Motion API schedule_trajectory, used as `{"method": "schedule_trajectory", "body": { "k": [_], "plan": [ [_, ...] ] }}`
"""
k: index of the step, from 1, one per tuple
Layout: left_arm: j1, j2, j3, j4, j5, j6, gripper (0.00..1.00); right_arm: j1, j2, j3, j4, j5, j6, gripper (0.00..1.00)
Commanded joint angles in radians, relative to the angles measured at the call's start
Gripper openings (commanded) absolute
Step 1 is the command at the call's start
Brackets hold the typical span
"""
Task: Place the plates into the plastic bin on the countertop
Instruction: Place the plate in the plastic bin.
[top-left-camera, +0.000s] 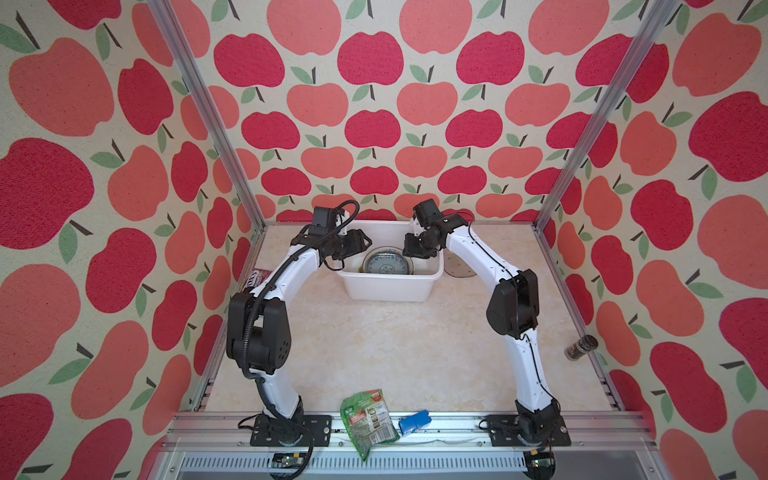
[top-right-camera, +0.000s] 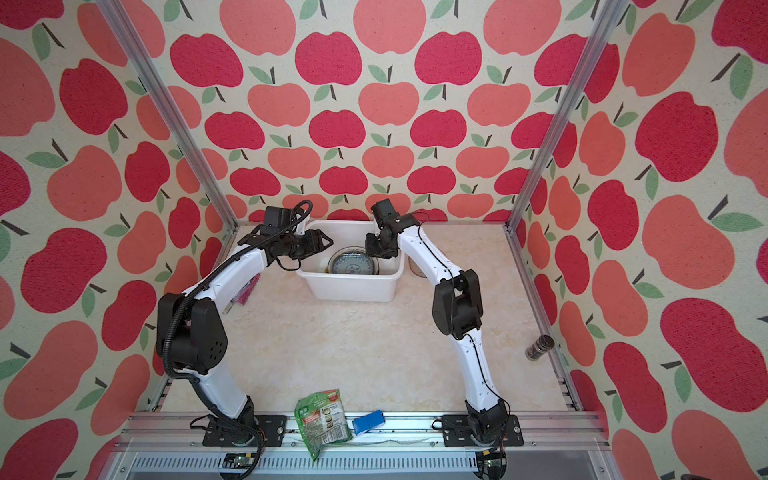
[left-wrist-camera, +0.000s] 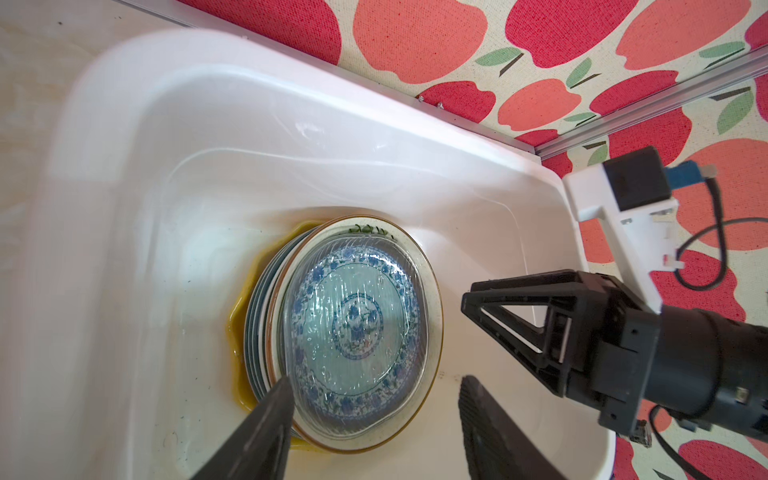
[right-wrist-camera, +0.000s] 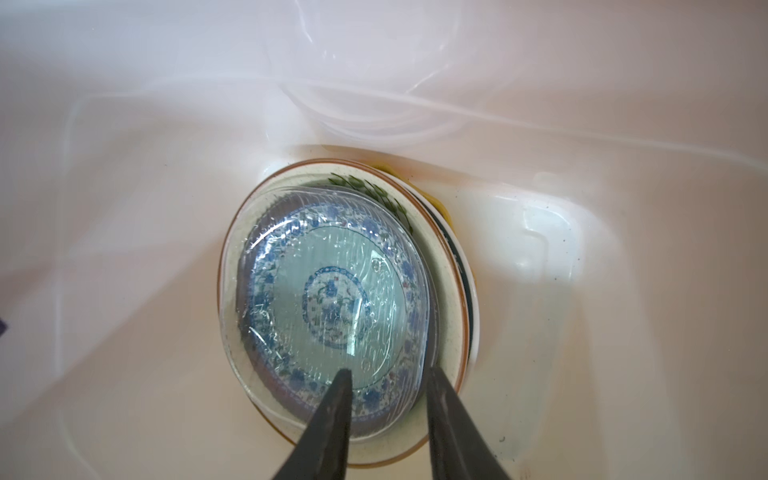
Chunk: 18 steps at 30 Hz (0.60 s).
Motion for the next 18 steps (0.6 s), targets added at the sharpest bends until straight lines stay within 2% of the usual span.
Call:
{"method": "schedule_trajectory", "body": {
  "k": [1, 6, 9, 11, 14, 18],
  "plan": [
    [-0.002, 0.021, 0.046, -0.043, -0.015, 0.032, 0.66, -0.022, -0.088, 0.058, -0.040, 0.023, -0.038, 0.37],
    [-0.001, 0.037, 0.056, 0.006, -0.035, 0.046, 0.66, -0.066, -0.179, 0.062, 0.031, -0.020, -0.043, 0.40],
    [-0.001, 0.025, 0.031, 0.078, -0.054, 0.023, 0.67, -0.119, -0.295, -0.102, 0.257, -0.068, -0.008, 0.46],
    [-0.001, 0.030, 0.044, 0.073, -0.061, 0.014, 0.68, -0.177, -0.351, -0.156, 0.338, -0.087, 0.044, 0.47],
    [-0.006, 0.047, 0.116, -0.010, -0.076, 0.005, 0.68, -0.272, -0.375, -0.124, 0.308, -0.072, 0.100, 0.47],
    [-0.022, 0.095, 0.218, -0.165, -0.087, 0.040, 0.68, -0.360, -0.352, -0.045, 0.166, -0.004, 0.065, 0.47]
  ]
}}
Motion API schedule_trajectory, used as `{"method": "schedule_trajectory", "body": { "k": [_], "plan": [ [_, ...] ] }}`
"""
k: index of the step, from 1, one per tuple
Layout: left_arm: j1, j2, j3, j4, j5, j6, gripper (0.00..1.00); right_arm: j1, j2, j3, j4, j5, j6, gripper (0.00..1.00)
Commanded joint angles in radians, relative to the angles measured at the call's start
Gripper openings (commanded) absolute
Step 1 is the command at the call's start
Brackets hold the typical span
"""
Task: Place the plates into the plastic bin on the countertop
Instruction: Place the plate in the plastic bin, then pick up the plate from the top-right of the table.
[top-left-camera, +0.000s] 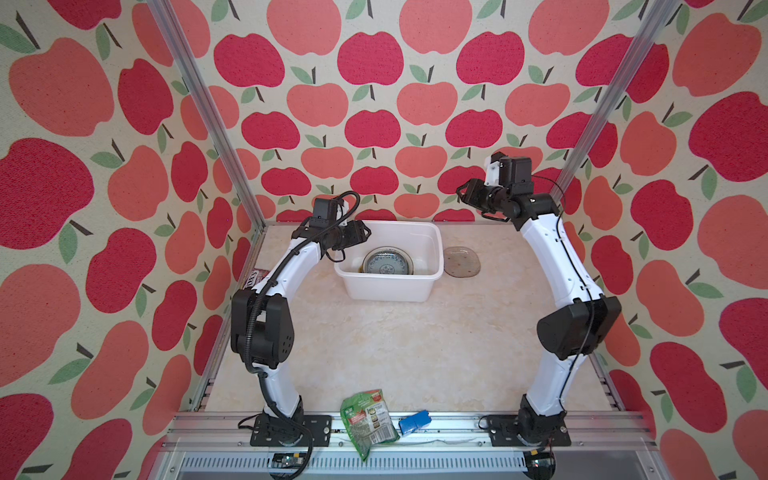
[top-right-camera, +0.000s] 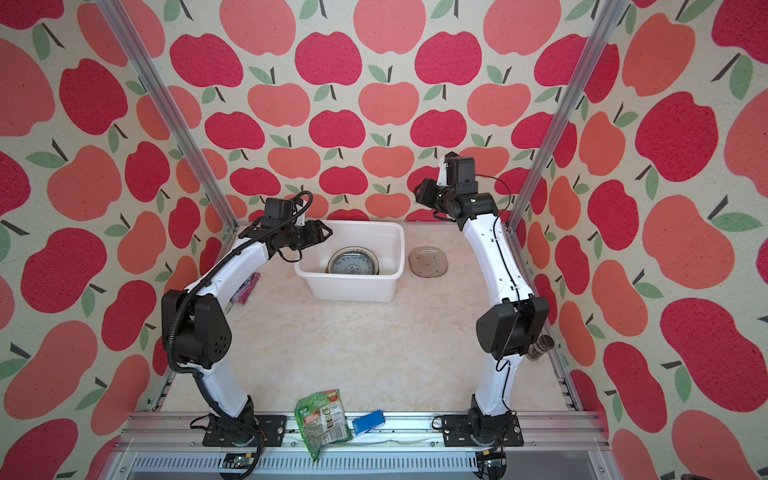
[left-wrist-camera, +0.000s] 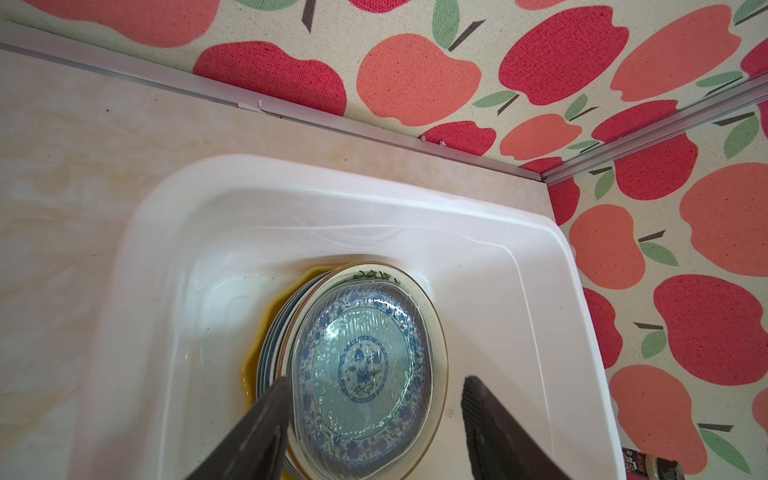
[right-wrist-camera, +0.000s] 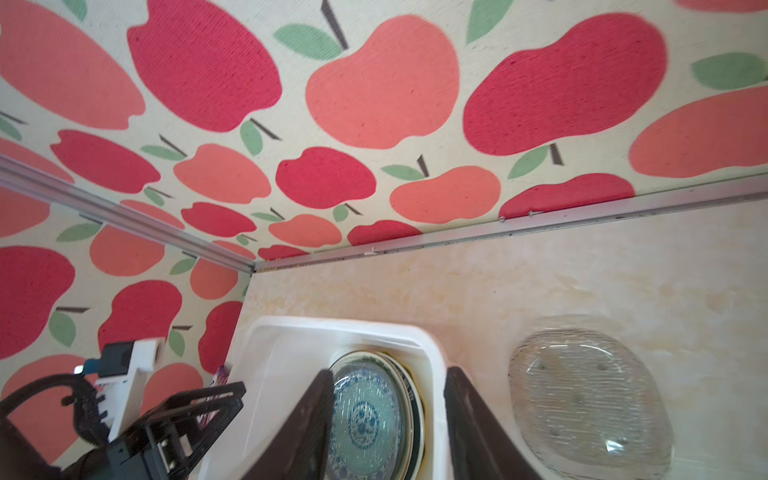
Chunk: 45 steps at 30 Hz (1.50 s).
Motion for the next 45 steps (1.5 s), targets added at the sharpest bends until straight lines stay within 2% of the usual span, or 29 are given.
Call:
{"method": "schedule_trajectory", "body": {
  "k": [1, 5, 9, 15, 20, 24, 29, 31, 35, 40, 45],
  "plan": [
    [-0.017, 0.056, 0.103, -0.163, -0.017, 0.028, 0.68, -0.041, 0.029, 0.065, -0.130, 0.054, 0.001, 0.47],
    [-0.020, 0.128, 0.232, -0.298, 0.010, 0.060, 0.67, -0.079, 0.067, 0.070, -0.259, 0.066, -0.013, 0.49],
    [0.002, 0.155, 0.280, -0.316, 0.057, 0.016, 0.68, -0.111, 0.084, 0.030, -0.311, 0.050, -0.011, 0.54],
    [-0.002, 0.258, 0.442, -0.422, 0.062, 0.033, 0.67, -0.170, 0.120, -0.041, -0.321, 0.001, 0.028, 0.56],
    [-0.008, 0.304, 0.516, -0.432, 0.088, 0.011, 0.67, -0.210, 0.144, -0.070, -0.301, -0.050, 0.024, 0.55],
    [-0.010, 0.290, 0.459, -0.359, 0.130, -0.033, 0.67, -0.234, 0.162, -0.107, -0.292, -0.096, -0.002, 0.56],
    [-0.024, 0.231, 0.308, -0.245, 0.086, -0.054, 0.67, -0.249, 0.117, -0.311, -0.134, -0.136, 0.004, 0.56],
    [-0.026, 0.215, 0.277, -0.225, 0.085, -0.045, 0.67, -0.251, 0.117, -0.365, -0.120, -0.110, 0.001, 0.56],
    [-0.039, 0.151, 0.157, -0.132, 0.062, -0.024, 0.67, -0.253, 0.108, -0.515, 0.020, -0.096, -0.006, 0.56],
    [-0.039, 0.085, -0.031, 0.018, 0.077, -0.027, 0.66, -0.252, 0.131, -0.561, 0.090, -0.092, -0.017, 0.56],
    [-0.047, 0.089, -0.077, 0.047, 0.079, -0.024, 0.66, -0.252, 0.166, -0.565, 0.128, -0.103, -0.020, 0.55]
  ]
}}
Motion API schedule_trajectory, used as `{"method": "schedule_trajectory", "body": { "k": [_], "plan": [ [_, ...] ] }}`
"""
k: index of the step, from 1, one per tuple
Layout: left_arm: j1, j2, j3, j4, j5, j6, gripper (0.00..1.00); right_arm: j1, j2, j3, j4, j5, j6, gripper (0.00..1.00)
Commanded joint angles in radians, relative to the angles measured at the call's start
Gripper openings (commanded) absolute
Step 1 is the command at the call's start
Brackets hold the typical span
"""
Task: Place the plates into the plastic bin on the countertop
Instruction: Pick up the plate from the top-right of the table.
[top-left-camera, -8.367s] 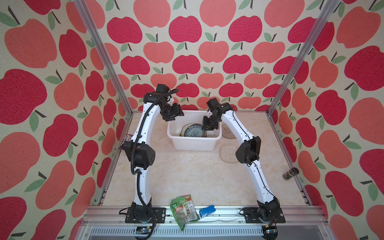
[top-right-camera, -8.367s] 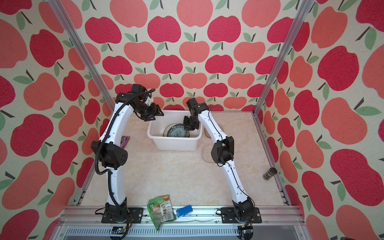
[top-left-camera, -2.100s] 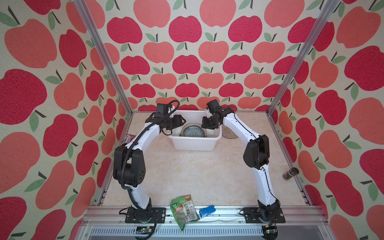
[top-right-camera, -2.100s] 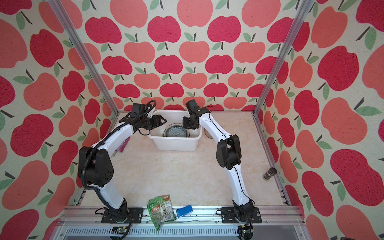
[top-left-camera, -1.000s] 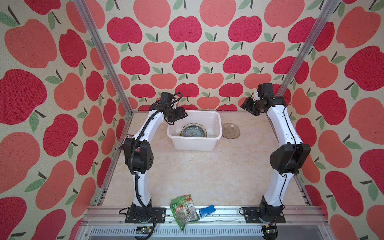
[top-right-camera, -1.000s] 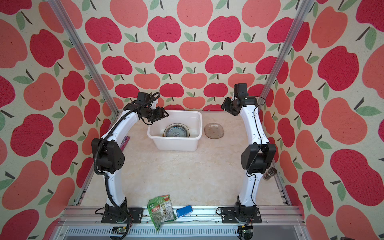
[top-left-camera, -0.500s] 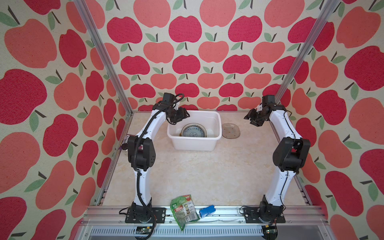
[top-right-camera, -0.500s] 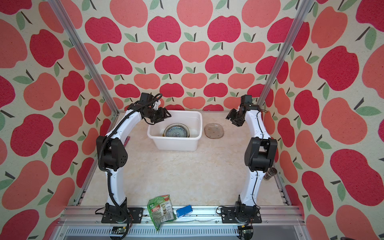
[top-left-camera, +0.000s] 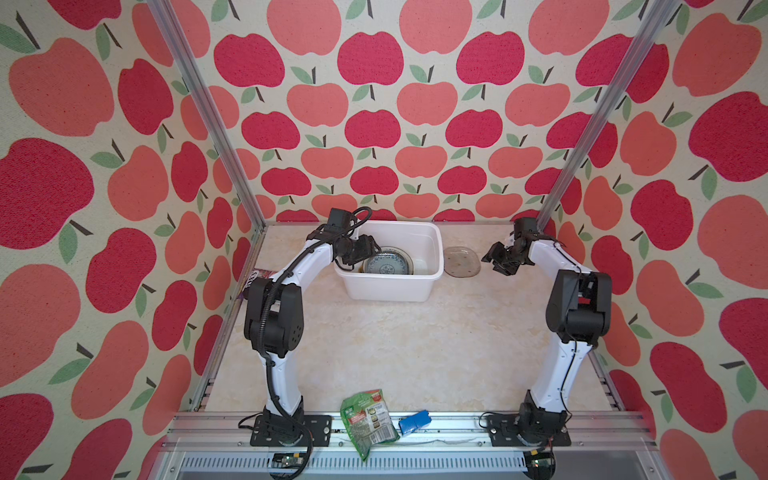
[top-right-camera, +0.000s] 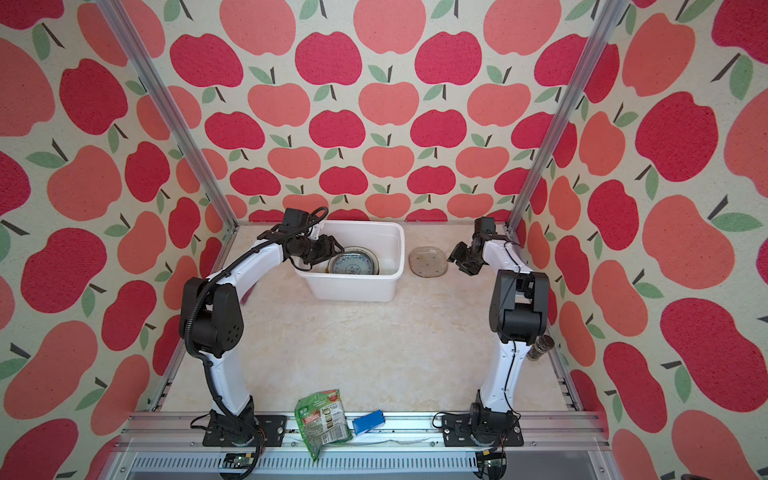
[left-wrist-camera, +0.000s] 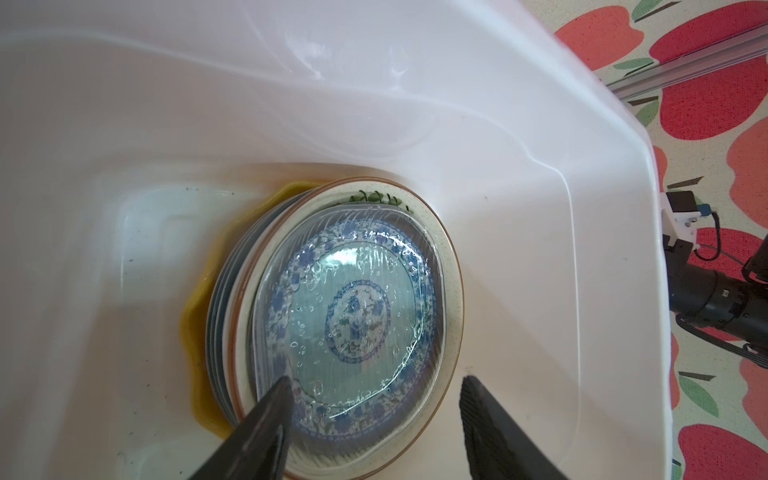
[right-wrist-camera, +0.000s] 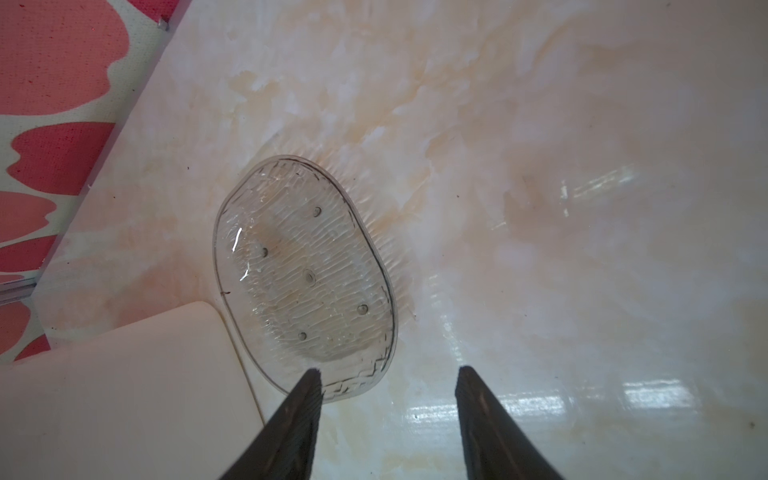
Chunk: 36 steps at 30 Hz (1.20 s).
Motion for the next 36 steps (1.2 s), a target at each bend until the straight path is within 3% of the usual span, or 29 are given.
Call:
{"method": "schedule_trajectory", "body": {
  "k": [1, 15, 36],
  "plan": [
    [-0.006, -0.008, -0.029, 0.080, -0.001, 0.003, 0.66, -0.004, 0.039, -0.002, 0.053, -0.011, -0.023, 0.55],
    [-0.007, 0.030, -0.018, 0.091, 0.019, 0.007, 0.66, 0.014, 0.137, 0.053, 0.090, -0.065, -0.026, 0.52],
    [0.009, 0.000, -0.061, 0.086, 0.016, 0.019, 0.65, 0.037, 0.234, 0.091, 0.096, -0.064, 0.000, 0.34]
  ]
}}
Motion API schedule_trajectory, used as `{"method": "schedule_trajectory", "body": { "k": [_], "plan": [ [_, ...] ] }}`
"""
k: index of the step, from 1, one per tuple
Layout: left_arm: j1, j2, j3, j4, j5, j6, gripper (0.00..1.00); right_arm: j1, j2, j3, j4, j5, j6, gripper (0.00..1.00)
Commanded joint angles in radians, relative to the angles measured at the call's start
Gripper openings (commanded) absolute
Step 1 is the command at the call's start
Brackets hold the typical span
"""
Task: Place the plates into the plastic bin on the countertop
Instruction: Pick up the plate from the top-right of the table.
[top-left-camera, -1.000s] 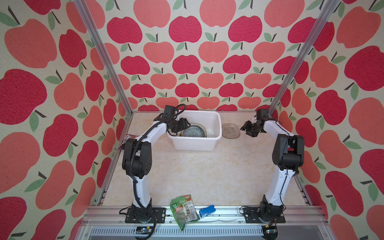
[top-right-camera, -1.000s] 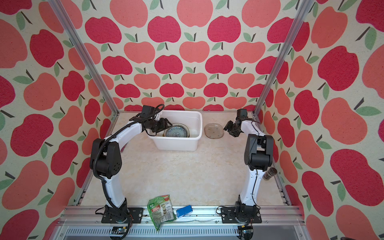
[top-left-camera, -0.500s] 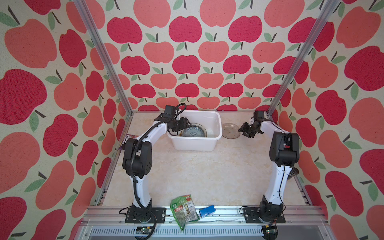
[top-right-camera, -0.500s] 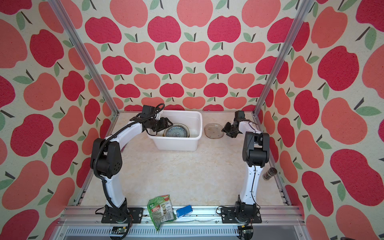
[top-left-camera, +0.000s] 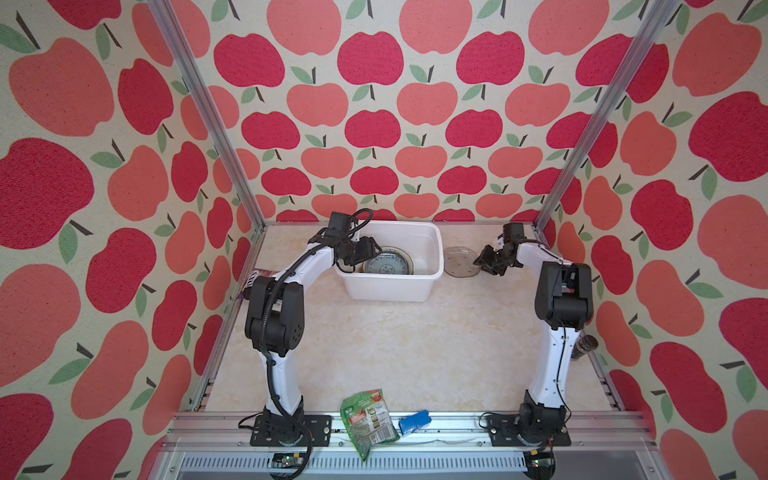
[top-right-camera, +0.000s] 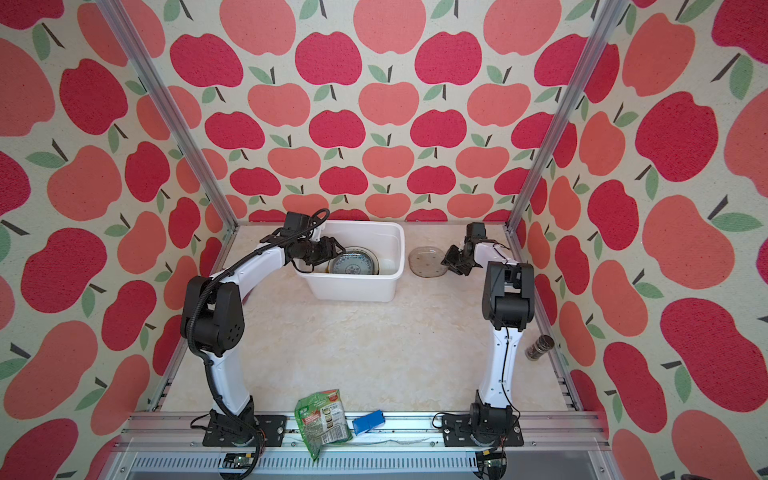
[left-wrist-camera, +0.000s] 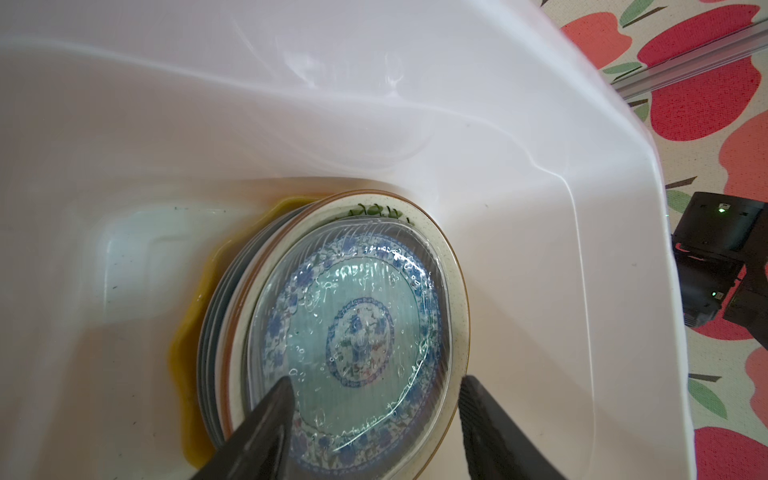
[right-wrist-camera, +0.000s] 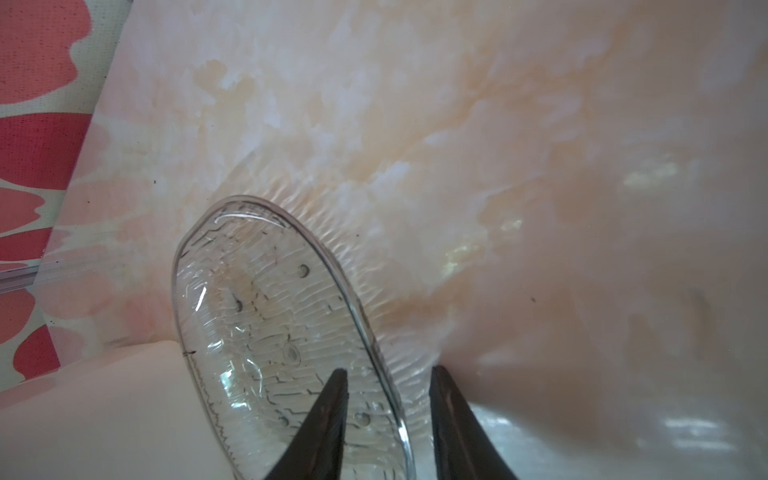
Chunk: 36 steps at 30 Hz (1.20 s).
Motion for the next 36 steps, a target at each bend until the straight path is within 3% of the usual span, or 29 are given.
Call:
{"method": "schedule_trajectory", "body": {
  "k": [1, 10, 16, 21, 26, 36],
  "plan": [
    [0.009, -0.012, -0.016, 0.002, 0.005, 0.017, 0.65, 0.017, 0.048, 0.020, -0.009, 0.005, 0.007, 0.33],
    [0.016, -0.016, -0.019, -0.003, 0.008, 0.023, 0.65, 0.019, 0.064, 0.015, -0.001, 0.008, 0.017, 0.25],
    [0.019, -0.020, -0.030, 0.003, 0.005, 0.021, 0.65, 0.019, 0.064, 0.001, 0.006, 0.009, 0.022, 0.13],
    [0.020, -0.022, -0.033, 0.005, 0.008, 0.021, 0.65, 0.019, 0.049, -0.018, 0.016, 0.009, 0.029, 0.11],
    [0.021, -0.023, -0.030, 0.007, 0.010, 0.023, 0.65, 0.020, 0.022, -0.033, 0.026, 0.011, 0.034, 0.00],
    [0.031, -0.020, -0.006, -0.004, 0.016, 0.030, 0.65, 0.015, -0.146, -0.086, 0.051, 0.054, 0.088, 0.00]
  ]
}}
